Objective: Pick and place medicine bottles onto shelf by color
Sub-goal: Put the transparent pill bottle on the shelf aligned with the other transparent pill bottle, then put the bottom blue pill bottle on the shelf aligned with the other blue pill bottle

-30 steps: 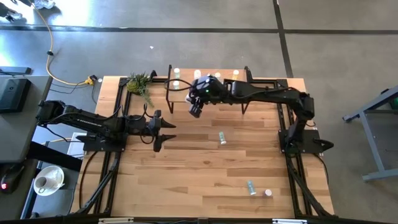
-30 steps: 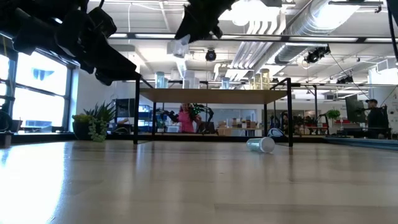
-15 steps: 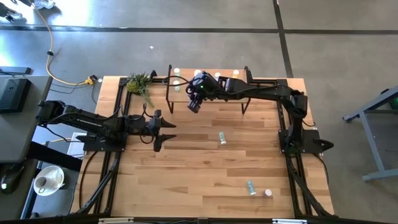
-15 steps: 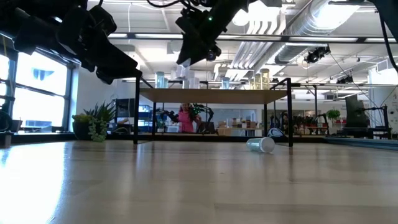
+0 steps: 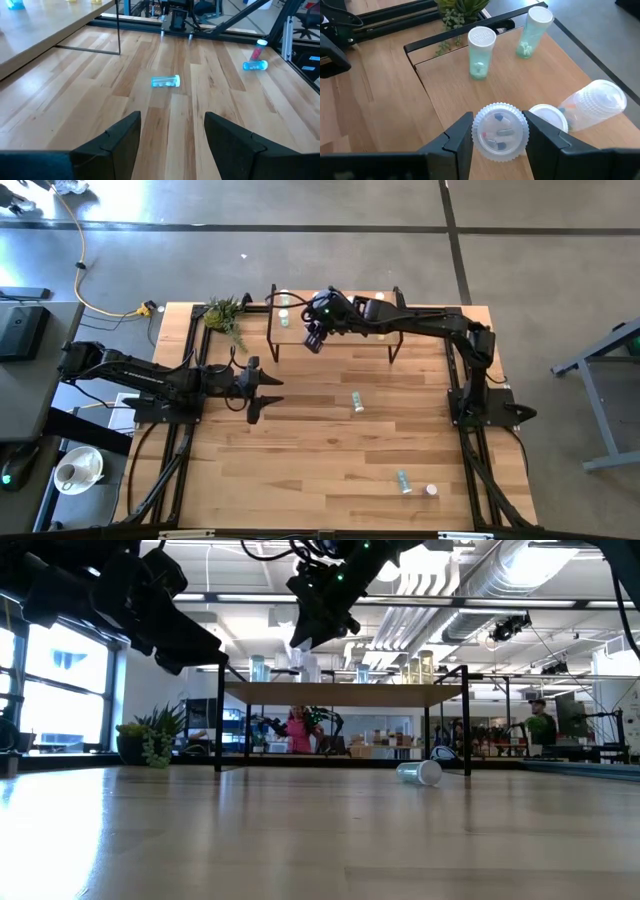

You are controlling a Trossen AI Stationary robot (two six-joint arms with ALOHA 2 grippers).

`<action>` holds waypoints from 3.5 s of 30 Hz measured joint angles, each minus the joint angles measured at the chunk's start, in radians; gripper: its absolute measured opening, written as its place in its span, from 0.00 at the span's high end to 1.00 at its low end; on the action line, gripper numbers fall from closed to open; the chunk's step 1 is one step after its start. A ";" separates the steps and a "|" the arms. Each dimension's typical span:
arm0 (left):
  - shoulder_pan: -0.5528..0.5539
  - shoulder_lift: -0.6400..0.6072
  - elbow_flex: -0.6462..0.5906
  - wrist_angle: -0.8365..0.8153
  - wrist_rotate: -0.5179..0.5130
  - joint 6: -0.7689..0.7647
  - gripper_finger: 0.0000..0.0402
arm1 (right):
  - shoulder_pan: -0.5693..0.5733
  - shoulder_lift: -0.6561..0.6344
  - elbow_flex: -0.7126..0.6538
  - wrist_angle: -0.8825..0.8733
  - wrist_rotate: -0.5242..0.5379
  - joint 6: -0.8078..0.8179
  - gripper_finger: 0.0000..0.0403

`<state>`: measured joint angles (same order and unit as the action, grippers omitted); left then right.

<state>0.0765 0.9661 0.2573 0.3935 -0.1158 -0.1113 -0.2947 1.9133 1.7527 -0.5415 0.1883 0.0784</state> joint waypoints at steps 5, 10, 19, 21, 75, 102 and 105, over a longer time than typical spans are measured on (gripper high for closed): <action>0.000 0.000 0.000 -0.005 0.000 0.002 0.48 | -0.004 -0.001 0.000 0.000 -0.030 0.000 0.67; 0.000 0.000 0.000 -0.007 0.000 0.002 0.48 | 0.003 -0.002 0.056 -0.077 -0.044 0.004 0.67; 0.000 0.000 0.000 0.007 0.000 0.002 0.48 | 0.023 -0.005 0.190 -0.246 -0.057 0.063 0.67; 0.000 0.000 0.000 0.020 0.000 0.000 0.48 | 0.022 -0.004 0.198 -0.239 -0.062 0.082 0.67; 0.000 0.000 0.000 0.022 0.000 0.002 0.48 | -0.006 0.105 0.299 -0.367 -0.041 0.053 0.53; 0.000 0.000 0.000 0.022 0.000 0.000 0.48 | 0.270 0.105 0.334 -0.858 -0.048 0.101 0.53; 0.000 0.000 0.000 0.022 0.000 0.000 0.48 | 0.305 0.103 0.285 -0.892 -0.048 0.122 0.53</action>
<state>0.0761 0.9661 0.2577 0.4152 -0.1154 -0.1116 0.0102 2.0163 2.0377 -1.4340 0.1407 0.2000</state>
